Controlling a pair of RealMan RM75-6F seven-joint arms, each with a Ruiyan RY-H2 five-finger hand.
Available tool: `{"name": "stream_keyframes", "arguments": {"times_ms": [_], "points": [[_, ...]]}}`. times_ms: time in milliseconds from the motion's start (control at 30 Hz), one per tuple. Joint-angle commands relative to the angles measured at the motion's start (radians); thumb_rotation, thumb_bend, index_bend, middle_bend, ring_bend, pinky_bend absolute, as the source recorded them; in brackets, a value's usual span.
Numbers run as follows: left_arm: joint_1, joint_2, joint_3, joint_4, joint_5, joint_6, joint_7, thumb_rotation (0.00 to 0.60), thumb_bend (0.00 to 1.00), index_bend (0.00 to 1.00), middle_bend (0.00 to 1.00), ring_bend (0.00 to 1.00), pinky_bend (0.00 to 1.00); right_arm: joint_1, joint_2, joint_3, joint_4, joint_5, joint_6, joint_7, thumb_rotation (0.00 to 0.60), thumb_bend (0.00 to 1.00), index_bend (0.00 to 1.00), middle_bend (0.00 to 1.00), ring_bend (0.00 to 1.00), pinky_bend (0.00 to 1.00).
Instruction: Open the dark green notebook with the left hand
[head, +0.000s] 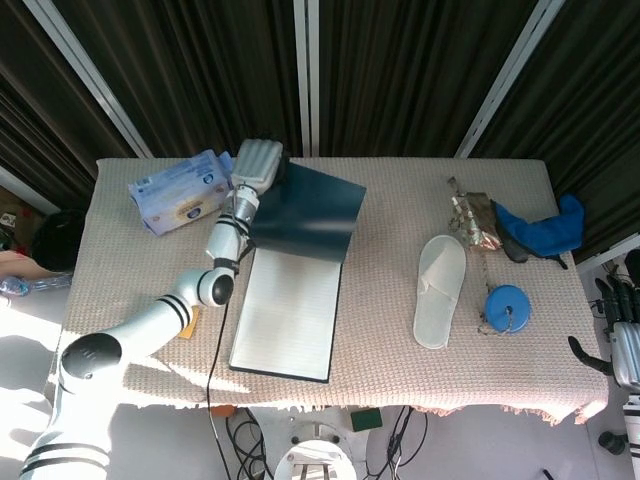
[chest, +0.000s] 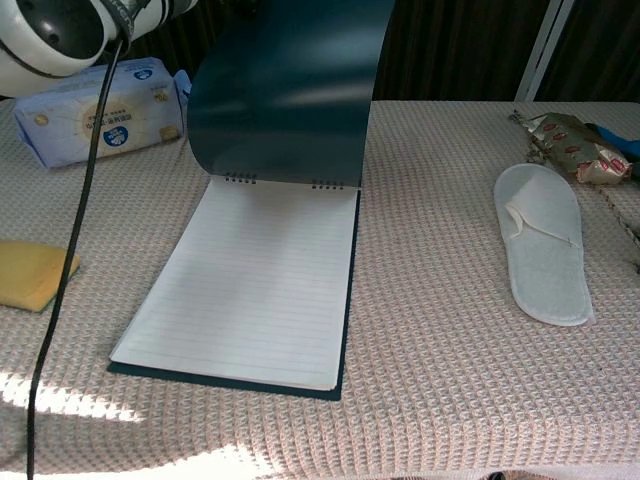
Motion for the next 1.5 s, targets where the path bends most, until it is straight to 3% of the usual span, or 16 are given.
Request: {"name": "stream_keyframes", "arguments": {"times_ms": [33, 200, 267, 333, 400, 467, 633, 800, 867, 967, 1067, 1133, 1200, 1233, 1333, 1500], "points": [[-0.210, -0.166, -0.076, 0.371, -0.097, -0.095, -0.038, 0.600, 0.55, 0.70, 0.38, 0.19, 0.27, 0.002, -0.002, 0.004, 0.007, 0.011, -0.009, 0.004, 0.581, 0.24, 0.00, 0.00, 0.00, 0.00], [-0.256, -0.208, -0.098, 0.507, -0.122, -0.125, -0.038, 0.600, 0.54, 0.69, 0.37, 0.18, 0.25, 0.005, -0.009, 0.010, 0.017, 0.031, -0.022, 0.008, 0.579, 0.24, 0.00, 0.00, 0.00, 0.00], [-0.262, -0.217, -0.108, 0.537, -0.136, -0.156, -0.004, 0.600, 0.50, 0.59, 0.30, 0.13, 0.22, 0.005, -0.011, 0.010, 0.020, 0.039, -0.029, 0.009, 0.580, 0.24, 0.00, 0.00, 0.00, 0.00], [-0.264, -0.218, -0.117, 0.552, -0.150, -0.201, 0.036, 0.587, 0.42, 0.24, 0.11, 0.04, 0.17, 0.006, -0.012, 0.012, 0.022, 0.044, -0.033, 0.009, 0.575, 0.25, 0.00, 0.00, 0.00, 0.00], [-0.264, -0.218, -0.119, 0.545, -0.148, -0.162, 0.028, 0.516, 0.35, 0.01, 0.01, 0.00, 0.13, 0.006, -0.012, 0.014, 0.021, 0.048, -0.035, 0.009, 0.578, 0.25, 0.00, 0.00, 0.00, 0.00], [-0.256, -0.215, -0.103, 0.535, -0.128, -0.125, 0.004, 0.469, 0.31, 0.00, 0.00, 0.00, 0.11, 0.007, -0.011, 0.014, 0.019, 0.048, -0.036, 0.006, 0.580, 0.25, 0.00, 0.00, 0.00, 0.00], [-0.242, -0.203, -0.072, 0.538, -0.086, -0.056, -0.035, 0.438, 0.30, 0.00, 0.00, 0.00, 0.06, 0.004, -0.010, 0.012, 0.011, 0.038, -0.025, 0.000, 0.577, 0.25, 0.00, 0.00, 0.00, 0.00], [-0.217, -0.167, -0.040, 0.507, -0.047, -0.066, -0.067, 0.435, 0.28, 0.00, 0.00, 0.00, 0.06, -0.001, -0.014, 0.010, 0.016, 0.036, -0.020, 0.012, 0.577, 0.25, 0.00, 0.00, 0.00, 0.00], [-0.195, -0.146, -0.013, 0.474, -0.017, -0.067, -0.094, 0.376, 0.24, 0.00, 0.00, 0.00, 0.06, -0.003, -0.016, 0.009, 0.021, 0.032, -0.015, 0.019, 0.578, 0.25, 0.00, 0.00, 0.00, 0.00], [-0.102, -0.081, 0.058, 0.322, 0.061, -0.049, -0.162, 0.266, 0.21, 0.00, 0.00, 0.00, 0.07, -0.009, -0.016, 0.005, 0.028, 0.019, -0.002, 0.027, 0.577, 0.25, 0.00, 0.00, 0.00, 0.00], [0.117, 0.101, 0.197, -0.089, 0.209, 0.123, -0.209, 0.241, 0.21, 0.00, 0.00, 0.00, 0.07, -0.014, -0.015, 0.002, 0.033, 0.006, 0.012, 0.033, 0.582, 0.25, 0.00, 0.00, 0.00, 0.00], [0.295, 0.303, 0.304, -0.472, 0.289, 0.265, -0.154, 0.241, 0.21, 0.00, 0.00, 0.00, 0.07, -0.016, -0.016, 0.001, 0.036, -0.004, 0.023, 0.035, 0.577, 0.25, 0.00, 0.00, 0.00, 0.00], [0.435, 0.463, 0.390, -0.762, 0.315, 0.387, -0.057, 0.246, 0.20, 0.00, 0.00, 0.00, 0.07, -0.018, -0.020, 0.000, 0.040, -0.012, 0.032, 0.036, 0.577, 0.25, 0.00, 0.00, 0.00, 0.00], [0.486, 0.507, 0.422, -0.847, 0.321, 0.438, -0.022, 0.247, 0.20, 0.00, 0.00, 0.00, 0.07, -0.019, -0.022, 0.000, 0.042, -0.015, 0.036, 0.035, 0.577, 0.25, 0.00, 0.00, 0.00, 0.00], [0.631, 0.589, 0.519, -1.002, 0.354, 0.589, 0.040, 0.248, 0.20, 0.00, 0.00, 0.00, 0.07, -0.022, -0.034, -0.003, 0.053, -0.025, 0.047, 0.032, 0.579, 0.25, 0.00, 0.00, 0.00, 0.00], [0.811, 0.635, 0.627, -1.032, 0.421, 0.764, 0.007, 0.248, 0.20, 0.00, 0.00, 0.00, 0.07, -0.030, -0.061, -0.015, 0.081, -0.036, 0.057, 0.018, 0.580, 0.25, 0.00, 0.00, 0.00, 0.00]]}}
